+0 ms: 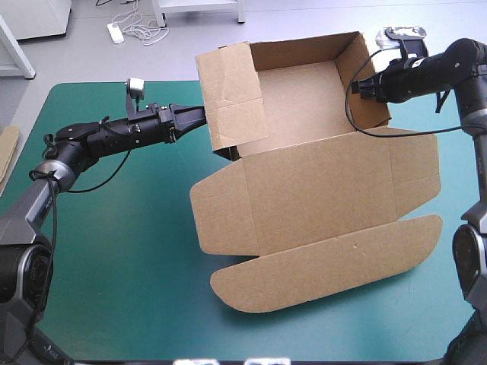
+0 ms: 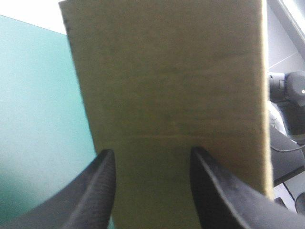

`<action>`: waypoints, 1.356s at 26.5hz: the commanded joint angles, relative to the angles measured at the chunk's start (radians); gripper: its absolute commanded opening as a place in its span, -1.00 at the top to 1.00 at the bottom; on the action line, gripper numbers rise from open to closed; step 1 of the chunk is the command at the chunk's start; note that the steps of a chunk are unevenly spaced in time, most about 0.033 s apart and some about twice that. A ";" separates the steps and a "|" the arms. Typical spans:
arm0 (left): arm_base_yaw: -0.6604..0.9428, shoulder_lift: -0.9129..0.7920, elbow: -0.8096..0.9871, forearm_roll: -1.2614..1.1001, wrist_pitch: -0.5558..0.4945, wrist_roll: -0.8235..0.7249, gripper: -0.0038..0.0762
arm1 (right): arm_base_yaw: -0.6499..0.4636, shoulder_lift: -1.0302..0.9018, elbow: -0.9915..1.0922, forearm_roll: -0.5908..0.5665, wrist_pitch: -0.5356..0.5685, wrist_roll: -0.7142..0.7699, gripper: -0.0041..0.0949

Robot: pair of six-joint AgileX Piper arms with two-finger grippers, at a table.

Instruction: Fold the box

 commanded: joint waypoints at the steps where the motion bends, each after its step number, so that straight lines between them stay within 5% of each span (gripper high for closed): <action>1: -0.018 -0.068 -0.062 -0.176 0.119 0.016 -0.12 | -0.004 -0.047 -0.027 0.052 -0.056 0.012 0.95; 4: -0.062 -0.068 -0.103 -0.159 0.090 0.010 -0.28 | -0.004 -0.038 -0.027 0.050 -0.056 0.018 0.95; 13: -0.098 -0.068 -0.134 -0.033 -0.006 -0.068 -0.29 | -0.004 -0.031 -0.027 0.047 -0.052 0.034 0.95; 22: -0.120 -0.070 -0.329 0.361 -0.164 -0.339 -0.21 | 0.033 -0.031 -0.027 -0.013 -0.048 0.088 0.95; 36: -0.215 -0.029 -0.492 0.728 -0.179 -0.616 -0.13 | 0.086 -0.022 -0.027 -0.053 -0.053 0.180 0.95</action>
